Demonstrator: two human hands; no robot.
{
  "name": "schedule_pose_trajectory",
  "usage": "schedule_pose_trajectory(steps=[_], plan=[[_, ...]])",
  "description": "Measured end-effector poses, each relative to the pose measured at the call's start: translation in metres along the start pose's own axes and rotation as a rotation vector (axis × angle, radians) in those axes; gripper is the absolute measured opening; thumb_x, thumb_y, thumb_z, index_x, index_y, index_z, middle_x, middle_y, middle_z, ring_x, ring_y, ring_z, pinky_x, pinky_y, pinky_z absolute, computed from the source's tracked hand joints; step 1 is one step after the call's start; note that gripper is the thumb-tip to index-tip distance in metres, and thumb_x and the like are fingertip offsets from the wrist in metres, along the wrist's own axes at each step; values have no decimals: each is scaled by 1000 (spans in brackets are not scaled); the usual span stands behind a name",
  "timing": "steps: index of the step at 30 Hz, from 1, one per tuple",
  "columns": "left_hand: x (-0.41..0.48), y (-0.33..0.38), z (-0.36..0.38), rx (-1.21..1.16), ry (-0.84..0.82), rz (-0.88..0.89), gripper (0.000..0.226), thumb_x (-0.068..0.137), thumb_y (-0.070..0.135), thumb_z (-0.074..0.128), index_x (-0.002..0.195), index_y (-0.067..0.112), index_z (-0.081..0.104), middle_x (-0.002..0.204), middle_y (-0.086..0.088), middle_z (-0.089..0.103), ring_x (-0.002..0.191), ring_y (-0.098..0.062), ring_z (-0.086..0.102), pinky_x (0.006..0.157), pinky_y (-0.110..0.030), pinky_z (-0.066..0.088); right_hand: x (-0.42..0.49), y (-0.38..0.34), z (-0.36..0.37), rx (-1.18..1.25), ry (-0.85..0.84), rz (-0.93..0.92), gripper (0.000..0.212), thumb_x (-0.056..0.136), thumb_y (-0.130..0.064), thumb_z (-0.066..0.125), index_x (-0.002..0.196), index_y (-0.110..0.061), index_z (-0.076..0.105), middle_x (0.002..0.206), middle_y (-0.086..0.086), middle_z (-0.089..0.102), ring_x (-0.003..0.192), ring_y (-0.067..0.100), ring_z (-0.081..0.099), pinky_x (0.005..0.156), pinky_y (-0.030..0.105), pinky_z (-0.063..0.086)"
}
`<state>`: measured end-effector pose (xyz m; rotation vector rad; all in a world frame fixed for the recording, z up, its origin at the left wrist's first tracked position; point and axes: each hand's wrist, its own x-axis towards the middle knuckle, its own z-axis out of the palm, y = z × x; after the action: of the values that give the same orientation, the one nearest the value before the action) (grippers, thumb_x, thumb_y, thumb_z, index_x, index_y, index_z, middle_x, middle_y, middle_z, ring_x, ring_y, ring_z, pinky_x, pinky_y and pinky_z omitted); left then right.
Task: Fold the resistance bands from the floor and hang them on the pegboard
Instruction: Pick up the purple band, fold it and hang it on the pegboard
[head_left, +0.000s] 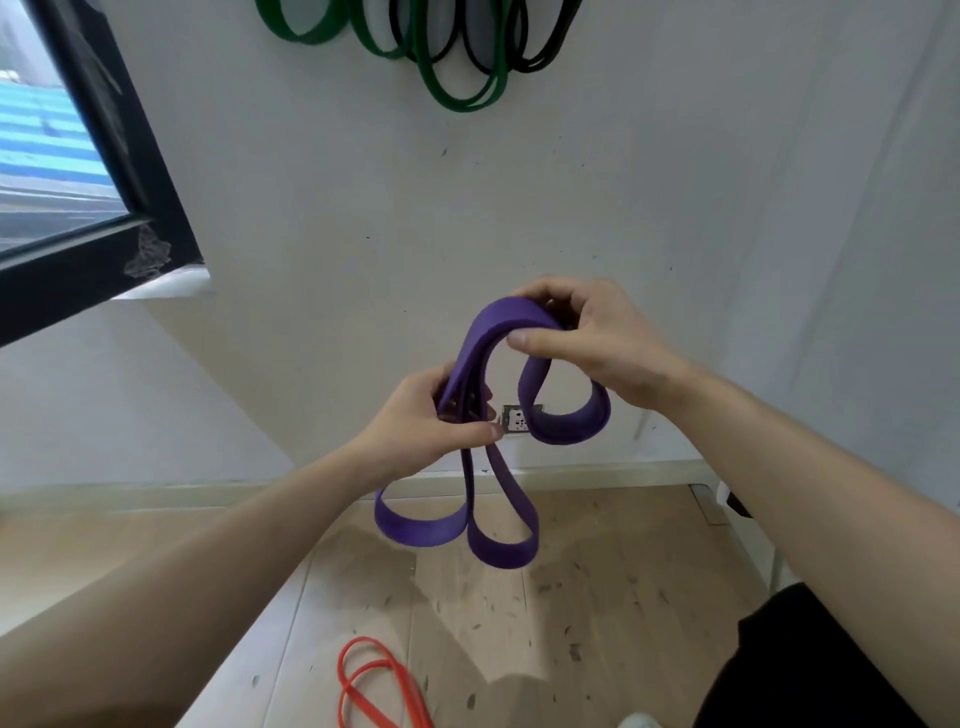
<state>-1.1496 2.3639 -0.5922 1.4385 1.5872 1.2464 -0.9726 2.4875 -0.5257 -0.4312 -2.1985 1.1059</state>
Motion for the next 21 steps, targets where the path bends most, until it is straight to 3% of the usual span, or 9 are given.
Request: schedule_pose_trajectory(steps=[6, 9, 13, 16, 21], plan=[[5, 8, 8, -132, -57, -37, 42, 83, 11, 80, 120, 12, 60, 100, -8, 78, 95, -19, 75, 83, -26, 59, 3, 5, -17, 218, 148, -34, 20, 87, -12, 72, 107, -11, 70, 89, 4, 68, 85, 22, 63, 87, 38, 54], [6, 9, 13, -182, -35, -32, 38, 82, 6, 81, 116, 8, 64, 89, -7, 74, 86, -21, 73, 83, -31, 59, 2, 13, -29, 302, 221, 0, 19, 87, -14, 69, 105, -9, 69, 88, 7, 66, 83, 24, 62, 84, 36, 54], [12, 8, 10, -178, 44, -17, 36, 82, 5, 80, 114, 16, 66, 85, -8, 75, 81, -22, 72, 87, -40, 60, -3, 34, -48, 252, 256, 126, 11, 93, -9, 67, 103, -10, 70, 84, 3, 65, 80, 22, 63, 83, 35, 54], [19, 6, 4, -174, 121, -5, 51, 73, 14, 85, 118, 24, 64, 93, -8, 76, 80, -18, 70, 79, -34, 58, -10, 58, -60, 139, 219, 248, 15, 93, -12, 69, 107, -13, 70, 89, 8, 66, 79, 22, 67, 83, 39, 55], [26, 7, 3, -293, 262, -5, 36, 83, 5, 80, 113, 20, 67, 97, -9, 76, 80, -21, 69, 82, -39, 57, -24, 75, -55, -67, -58, 342, 22, 94, -21, 69, 115, -22, 67, 99, 18, 70, 90, 28, 73, 93, 45, 56]])
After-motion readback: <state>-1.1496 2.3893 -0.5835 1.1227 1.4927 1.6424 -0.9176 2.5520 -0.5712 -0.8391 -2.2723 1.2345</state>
